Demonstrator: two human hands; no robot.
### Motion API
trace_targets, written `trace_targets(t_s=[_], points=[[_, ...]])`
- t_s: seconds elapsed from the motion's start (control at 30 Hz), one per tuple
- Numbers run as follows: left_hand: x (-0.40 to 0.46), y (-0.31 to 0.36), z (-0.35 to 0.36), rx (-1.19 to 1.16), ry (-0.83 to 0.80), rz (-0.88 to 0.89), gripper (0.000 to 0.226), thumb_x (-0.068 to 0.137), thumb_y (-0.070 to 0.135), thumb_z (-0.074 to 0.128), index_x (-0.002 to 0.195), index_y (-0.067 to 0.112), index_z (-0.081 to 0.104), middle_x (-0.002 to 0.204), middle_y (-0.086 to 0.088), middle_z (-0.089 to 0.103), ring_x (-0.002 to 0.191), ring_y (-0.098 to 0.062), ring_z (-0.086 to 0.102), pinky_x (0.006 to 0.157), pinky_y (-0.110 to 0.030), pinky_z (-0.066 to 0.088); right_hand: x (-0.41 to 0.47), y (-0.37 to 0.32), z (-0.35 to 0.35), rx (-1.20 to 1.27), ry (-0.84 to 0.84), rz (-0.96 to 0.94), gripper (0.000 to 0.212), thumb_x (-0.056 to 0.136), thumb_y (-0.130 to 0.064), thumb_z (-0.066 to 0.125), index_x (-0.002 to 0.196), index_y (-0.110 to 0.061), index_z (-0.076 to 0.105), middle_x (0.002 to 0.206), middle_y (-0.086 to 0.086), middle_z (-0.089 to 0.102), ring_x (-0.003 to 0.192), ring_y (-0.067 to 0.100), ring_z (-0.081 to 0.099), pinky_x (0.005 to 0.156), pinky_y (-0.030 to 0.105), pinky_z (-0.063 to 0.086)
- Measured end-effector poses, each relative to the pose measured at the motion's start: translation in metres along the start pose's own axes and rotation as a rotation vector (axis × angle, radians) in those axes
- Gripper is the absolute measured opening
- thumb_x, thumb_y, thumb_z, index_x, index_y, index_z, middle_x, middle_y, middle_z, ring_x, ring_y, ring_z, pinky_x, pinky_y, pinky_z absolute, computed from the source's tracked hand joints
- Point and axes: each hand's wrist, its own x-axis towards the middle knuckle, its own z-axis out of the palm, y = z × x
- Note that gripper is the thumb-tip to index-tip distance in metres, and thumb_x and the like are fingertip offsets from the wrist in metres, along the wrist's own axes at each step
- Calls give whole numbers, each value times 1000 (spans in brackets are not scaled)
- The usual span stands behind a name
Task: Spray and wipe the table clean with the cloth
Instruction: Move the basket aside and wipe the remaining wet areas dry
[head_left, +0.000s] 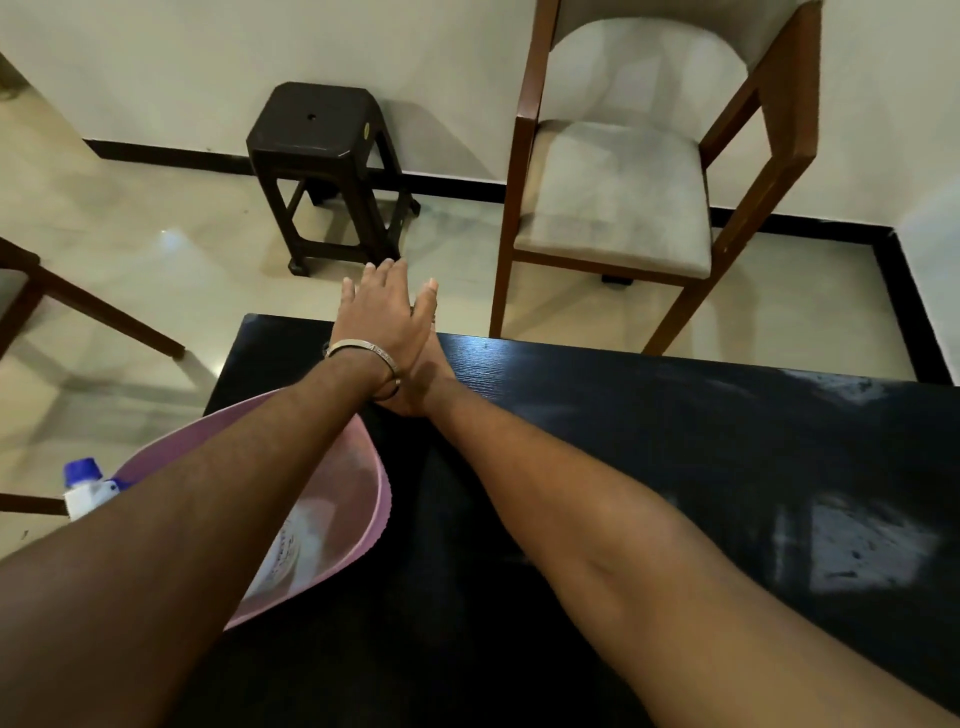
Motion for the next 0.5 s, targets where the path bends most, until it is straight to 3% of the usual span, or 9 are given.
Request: trace_targets(t_s=[0.1,0.2,0.33,0.5], points=[[-13,10,5,23,-46,51,60,100,46,26,147,9,31,155,-11,31,147,-27,19,120,-48,11,-56,25,-8,94,90,27,70,95,-57,45,155,-28,26,165,1,20,153,25,5,120,61,0],[-26,23,15,47,-80,94,60,99,46,27,147,9,31,154,-12,32,145,-27,23,119,-48,15,-134,75,-2,98,112,157,59,95,-63,32,152,-45,28,166,-11,14,154,19,4,118,64,3],[-50,42,30,34,-131,92,59,100,43,30,145,5,34,152,-16,35,142,-31,27,117,-48,16,-268,158,-4,106,113,551,59,97,-64,26,153,-52,13,166,-13,0,153,19,-4,118,62,-4],[-85,63,40,-7,-185,131,60,101,45,27,148,7,29,155,-12,30,146,-27,20,120,-47,11,-400,207,-8,185,129,1108,61,99,-62,30,155,-48,8,167,-6,-2,153,27,-6,116,69,2]])
